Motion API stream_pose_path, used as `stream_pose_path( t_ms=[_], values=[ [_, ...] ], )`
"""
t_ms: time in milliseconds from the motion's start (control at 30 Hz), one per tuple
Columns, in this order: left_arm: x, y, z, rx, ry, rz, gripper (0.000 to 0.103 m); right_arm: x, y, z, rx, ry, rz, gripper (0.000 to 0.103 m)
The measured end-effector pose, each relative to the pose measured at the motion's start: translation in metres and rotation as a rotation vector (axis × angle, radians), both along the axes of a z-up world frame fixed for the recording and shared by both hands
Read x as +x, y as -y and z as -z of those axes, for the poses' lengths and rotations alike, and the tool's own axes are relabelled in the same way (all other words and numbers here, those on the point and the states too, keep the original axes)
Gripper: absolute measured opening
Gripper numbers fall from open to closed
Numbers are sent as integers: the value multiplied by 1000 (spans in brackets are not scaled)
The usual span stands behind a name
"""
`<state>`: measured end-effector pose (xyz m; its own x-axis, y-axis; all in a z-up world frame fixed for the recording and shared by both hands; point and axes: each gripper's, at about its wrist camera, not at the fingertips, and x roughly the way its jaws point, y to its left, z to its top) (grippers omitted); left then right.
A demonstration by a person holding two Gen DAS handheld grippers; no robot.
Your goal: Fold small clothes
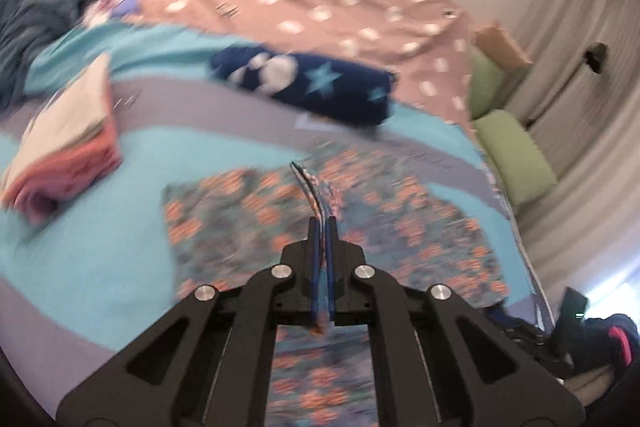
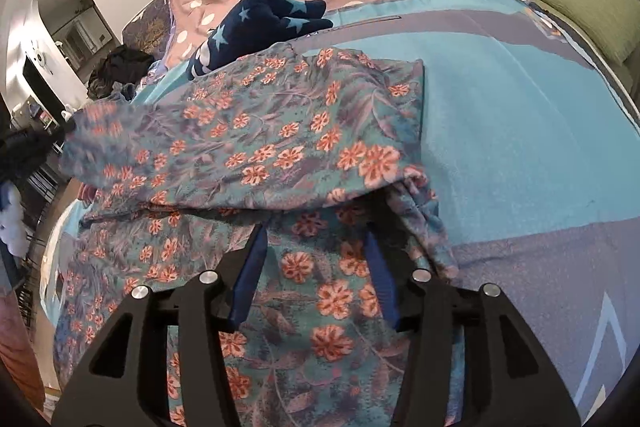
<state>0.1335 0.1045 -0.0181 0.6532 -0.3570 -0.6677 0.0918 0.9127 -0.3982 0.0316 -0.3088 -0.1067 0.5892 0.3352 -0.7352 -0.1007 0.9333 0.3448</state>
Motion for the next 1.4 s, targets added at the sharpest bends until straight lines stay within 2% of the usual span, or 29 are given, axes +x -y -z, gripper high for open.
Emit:
stream_pose_path(
  t_ms=[100,200,300,400,467,500,533,567,633,700,800,900,967,1000,1100,1233,1333,1400],
  values=[
    [1,-16,14,-25,-41,-31,3,0,2,-1,7,-1,3,51],
    [-6,-24,14,-44,-33,-36,3,-2,2,-3,10,7,6,51],
    [-16,-26,0,2,15,-50,3,-5,3,-2,19,8,3,52],
    [-8,-35,15,55,-34,-66,4,-6,4,-1,28,9,6,53],
    [1,-39,41,123,-101,-96,12,-7,5,-1,35,11,11,53],
    [2,-41,49,151,-117,-114,20,-8,5,-1,37,12,14,53],
    [2,-42,56,171,-131,-130,22,-9,5,-1,39,12,16,53],
    [1,-42,60,160,-134,-133,22,-10,6,-1,42,12,18,53],
    [-2,-38,60,131,-128,-119,29,-13,8,0,52,11,22,53],
    [-4,-29,55,158,-104,-102,35,-15,11,0,64,11,29,53],
    [-6,-15,54,197,-81,-72,50,-18,15,1,86,12,39,53],
    [-6,3,79,331,-112,-32,54,-19,19,2,112,6,49,53],
    [-14,9,78,372,-64,-34,54,-20,19,0,97,1,52,53],
    [-17,8,75,366,-58,-32,53,-21,18,-2,88,-1,50,53],
    [-30,-4,57,283,-31,-38,54,-27,17,-19,81,26,20,53],
    [-38,-21,49,340,4,-90,62,-27,19,-47,71,105,12,53],
    [-38,-39,65,309,-76,-118,63,-20,23,-45,72,87,44,53],
    [-41,-47,80,292,-128,-121,64,-16,23,-28,44,13,68,53]
  ],
)
